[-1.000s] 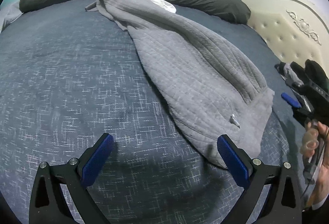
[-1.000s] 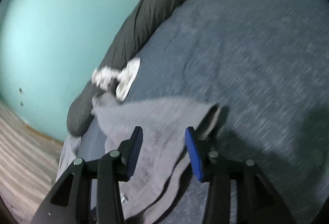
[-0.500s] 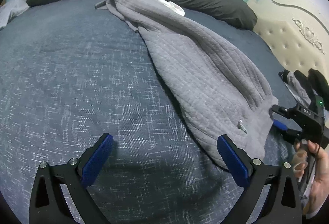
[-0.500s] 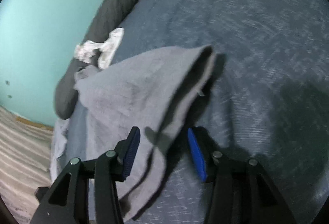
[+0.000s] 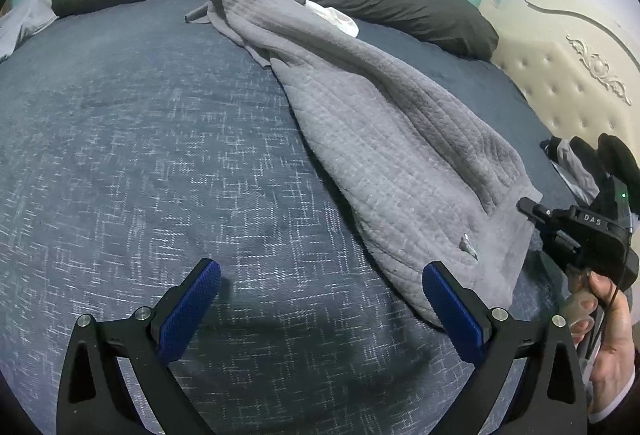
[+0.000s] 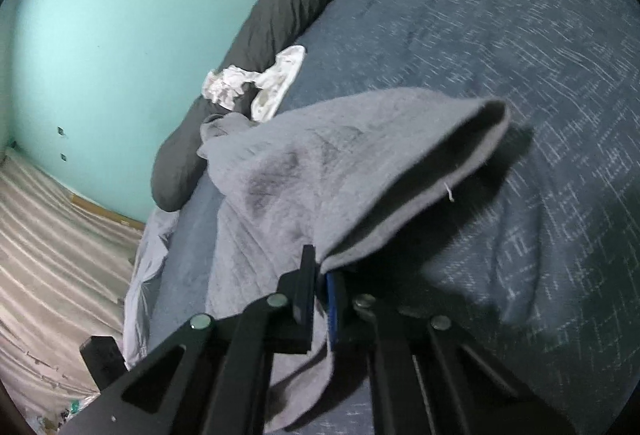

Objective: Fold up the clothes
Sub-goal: 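Lift the sweatshirt by the cuff with the right gripper and shake it out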

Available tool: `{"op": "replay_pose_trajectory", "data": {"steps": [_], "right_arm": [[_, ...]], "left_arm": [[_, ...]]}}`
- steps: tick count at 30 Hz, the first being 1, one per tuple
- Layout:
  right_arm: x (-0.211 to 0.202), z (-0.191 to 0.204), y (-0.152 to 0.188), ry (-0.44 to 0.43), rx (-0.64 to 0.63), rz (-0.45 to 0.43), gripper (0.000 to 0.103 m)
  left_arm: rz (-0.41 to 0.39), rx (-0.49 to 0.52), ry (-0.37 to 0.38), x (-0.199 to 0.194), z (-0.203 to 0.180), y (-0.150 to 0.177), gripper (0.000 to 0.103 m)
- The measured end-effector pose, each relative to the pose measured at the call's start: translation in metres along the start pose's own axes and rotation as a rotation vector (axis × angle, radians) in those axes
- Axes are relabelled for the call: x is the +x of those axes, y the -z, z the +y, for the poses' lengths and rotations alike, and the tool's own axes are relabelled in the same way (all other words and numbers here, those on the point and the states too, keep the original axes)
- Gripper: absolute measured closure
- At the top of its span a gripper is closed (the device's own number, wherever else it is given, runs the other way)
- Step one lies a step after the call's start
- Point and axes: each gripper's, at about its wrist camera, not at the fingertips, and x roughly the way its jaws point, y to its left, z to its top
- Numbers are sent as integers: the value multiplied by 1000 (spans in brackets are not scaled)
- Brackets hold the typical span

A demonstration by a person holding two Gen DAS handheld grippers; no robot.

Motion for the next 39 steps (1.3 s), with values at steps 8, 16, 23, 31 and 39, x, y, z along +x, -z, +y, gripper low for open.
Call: {"op": "replay_pose_trajectory", "data": {"steps": [8,16,23,31,39], "right_arm": [[-15,36,-2,-148,-56,-46,99],[-50,101,18,-258,-154,-50,99],[-90,154,18,-333,-188,-74,100],[-167,230,-5,-390,-263,-157,100],[-261,300,-52,-368,-376,-243,100]], "left_arm": [[-47,-6,-31,-41,19,10,0],[-84,-43,-69,-103,31,27,0],[-143,-71,-113,-182,45,21,0],[-245,-62,-144,-281,45,8,0],[-281,-61,-136,-330,35,8,0]]}}
